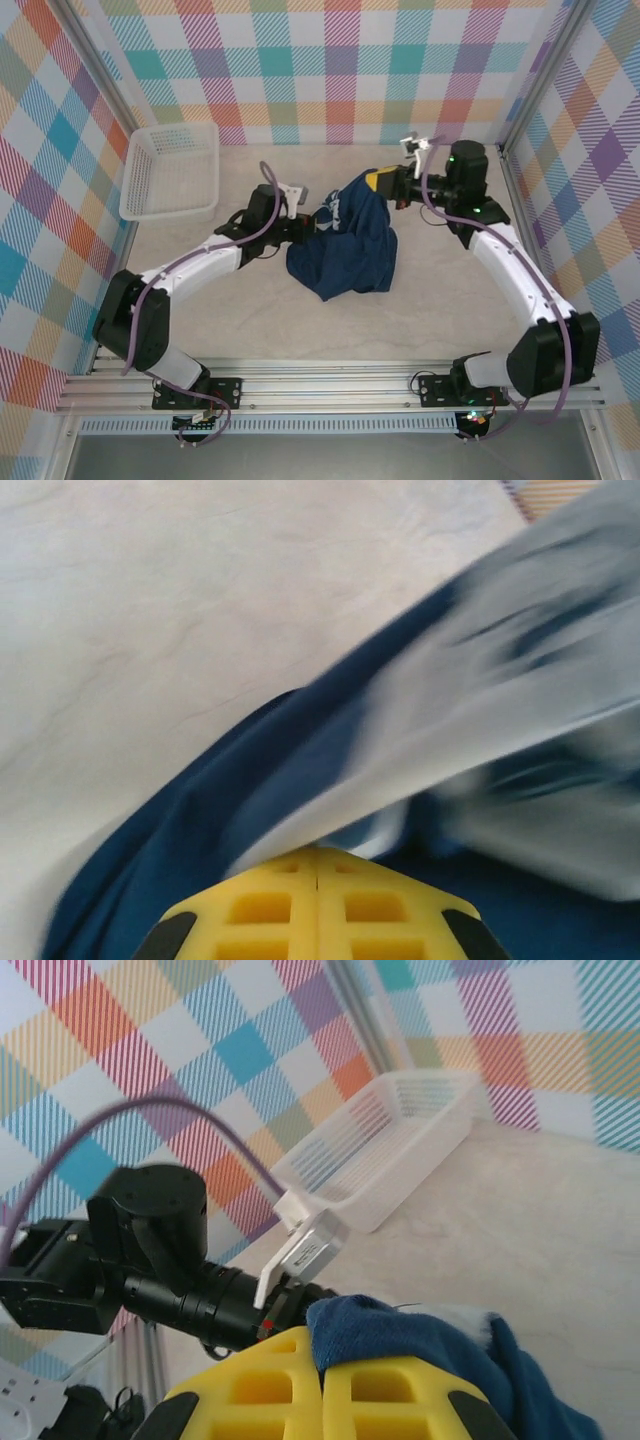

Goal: Fold the inside-out t-shirt

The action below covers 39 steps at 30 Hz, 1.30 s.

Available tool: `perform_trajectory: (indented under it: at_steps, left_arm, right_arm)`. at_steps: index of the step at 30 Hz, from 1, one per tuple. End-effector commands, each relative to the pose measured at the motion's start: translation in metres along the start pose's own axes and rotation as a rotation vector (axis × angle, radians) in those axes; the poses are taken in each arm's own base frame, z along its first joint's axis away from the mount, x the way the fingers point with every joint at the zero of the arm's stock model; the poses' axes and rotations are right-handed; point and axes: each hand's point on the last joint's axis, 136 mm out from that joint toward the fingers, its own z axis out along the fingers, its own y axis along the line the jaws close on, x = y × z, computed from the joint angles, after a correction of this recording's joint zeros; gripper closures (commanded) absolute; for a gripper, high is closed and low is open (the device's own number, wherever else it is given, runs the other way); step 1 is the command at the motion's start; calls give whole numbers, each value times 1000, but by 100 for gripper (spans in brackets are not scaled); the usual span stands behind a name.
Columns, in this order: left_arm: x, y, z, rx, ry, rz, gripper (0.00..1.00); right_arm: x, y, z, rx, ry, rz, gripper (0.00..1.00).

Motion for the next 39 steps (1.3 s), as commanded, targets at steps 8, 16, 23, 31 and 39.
perform_trajectory:
  at_steps: [8, 16, 23, 31, 39]
  left_arm:
    - [2, 31, -22, -2, -52, -97, 88]
    - [-15, -56, -15, 258, -52, 174, 35]
    - [-34, -68, 20, 287, -48, 151, 79]
    - [9, 59, 5, -75, -51, -120, 100]
    - [51, 75, 2, -125, 31, -183, 79]
  right_arm:
    - [-19, 32, -23, -123, -82, -58, 100]
    - [-9, 27, -13, -133, -42, -38, 100]
    - [-6, 28, -12, -125, -24, -42, 100]
    - [-47, 25, -46, -26, -172, -52, 100]
    - [-37, 24, -29, -118, -150, 26, 100]
